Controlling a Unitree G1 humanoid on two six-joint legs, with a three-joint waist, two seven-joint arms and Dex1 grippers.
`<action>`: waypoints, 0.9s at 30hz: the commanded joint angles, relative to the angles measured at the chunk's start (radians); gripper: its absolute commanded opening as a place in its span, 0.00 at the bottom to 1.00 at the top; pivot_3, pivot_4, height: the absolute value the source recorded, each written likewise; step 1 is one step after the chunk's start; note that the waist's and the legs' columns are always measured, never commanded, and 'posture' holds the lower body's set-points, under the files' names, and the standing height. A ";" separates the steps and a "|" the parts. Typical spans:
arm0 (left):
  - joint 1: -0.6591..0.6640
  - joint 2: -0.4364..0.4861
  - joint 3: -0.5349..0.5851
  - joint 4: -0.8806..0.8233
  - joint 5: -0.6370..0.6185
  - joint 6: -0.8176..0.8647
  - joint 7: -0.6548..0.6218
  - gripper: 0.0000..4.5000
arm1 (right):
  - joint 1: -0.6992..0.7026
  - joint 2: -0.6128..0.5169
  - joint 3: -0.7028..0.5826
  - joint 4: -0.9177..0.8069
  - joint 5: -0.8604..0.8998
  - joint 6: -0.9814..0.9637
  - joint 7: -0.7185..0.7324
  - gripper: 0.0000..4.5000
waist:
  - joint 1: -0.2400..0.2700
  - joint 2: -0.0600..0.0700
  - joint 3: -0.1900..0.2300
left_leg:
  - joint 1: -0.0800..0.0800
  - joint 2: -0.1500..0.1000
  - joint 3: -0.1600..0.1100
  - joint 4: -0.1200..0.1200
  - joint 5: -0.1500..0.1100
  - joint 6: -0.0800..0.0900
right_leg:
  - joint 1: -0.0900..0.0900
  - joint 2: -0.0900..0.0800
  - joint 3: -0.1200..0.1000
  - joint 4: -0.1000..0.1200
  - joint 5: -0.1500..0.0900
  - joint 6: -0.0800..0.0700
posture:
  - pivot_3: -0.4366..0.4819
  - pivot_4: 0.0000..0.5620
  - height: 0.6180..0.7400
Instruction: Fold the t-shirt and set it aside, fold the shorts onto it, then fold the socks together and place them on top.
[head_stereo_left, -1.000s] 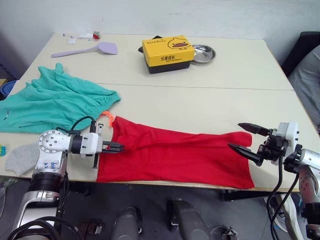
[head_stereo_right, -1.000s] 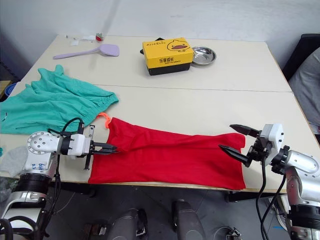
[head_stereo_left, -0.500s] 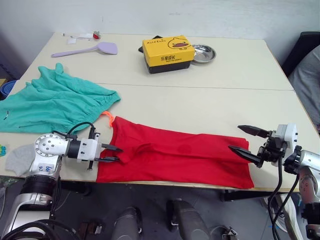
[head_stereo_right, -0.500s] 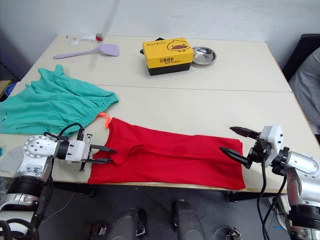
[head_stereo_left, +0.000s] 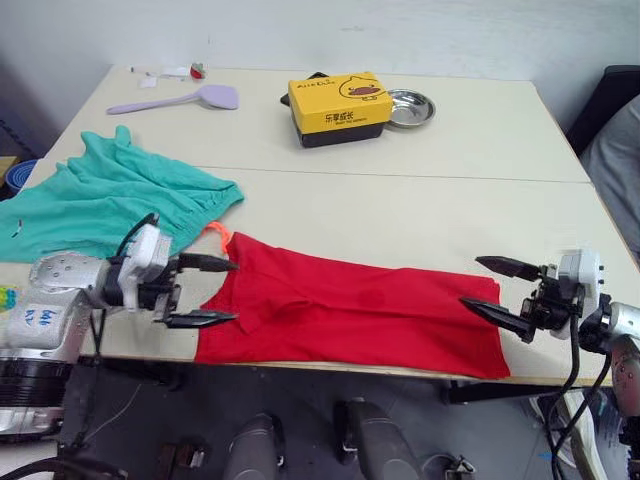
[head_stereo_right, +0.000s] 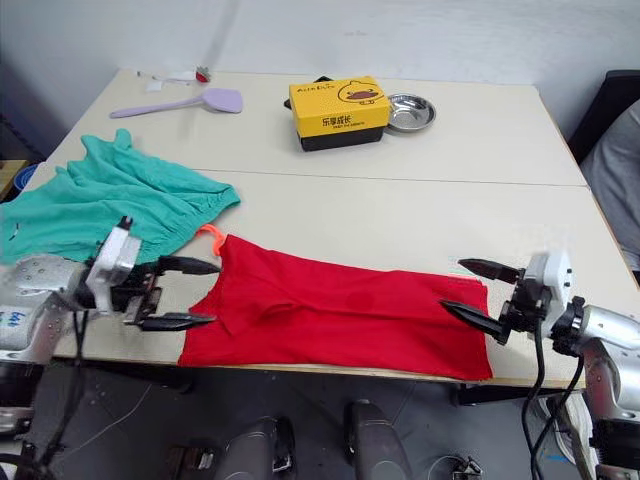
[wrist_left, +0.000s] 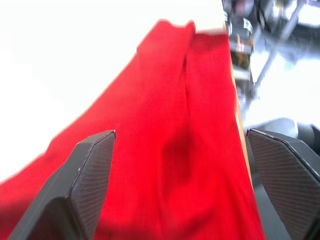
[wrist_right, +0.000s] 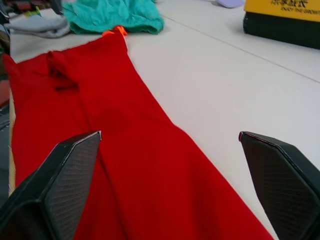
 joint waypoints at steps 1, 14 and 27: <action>0.007 -0.012 -0.004 -0.075 0.035 -0.032 0.032 0.99 | -0.015 -0.002 -0.009 -0.069 0.042 0.040 -0.023 0.96 | -0.002 0.000 0.000 | 0.000 0.000 0.000 0.000 0.000 -0.001 | 0.000 0.000 0.000 0.000 0.000 0.000 | 0.48 0.27 1.00; 0.198 -0.035 -0.044 -0.121 0.289 -0.295 0.153 0.44 | 0.029 0.020 0.058 -0.152 -0.010 0.002 -0.021 0.63 | -0.003 0.000 0.000 | 0.001 0.000 0.000 -0.002 -0.001 0.000 | 0.000 0.001 0.001 -0.003 0.000 0.000 | 0.48 0.27 1.00; 0.226 -0.011 -0.063 -0.063 0.399 -0.377 0.208 0.40 | 0.031 0.018 0.066 -0.161 -0.011 0.003 -0.025 0.63 | 0.000 0.000 0.000 | 0.001 0.000 0.000 -0.009 0.000 0.002 | 0.002 0.000 0.000 -0.013 0.003 -0.001 | 0.48 0.27 1.00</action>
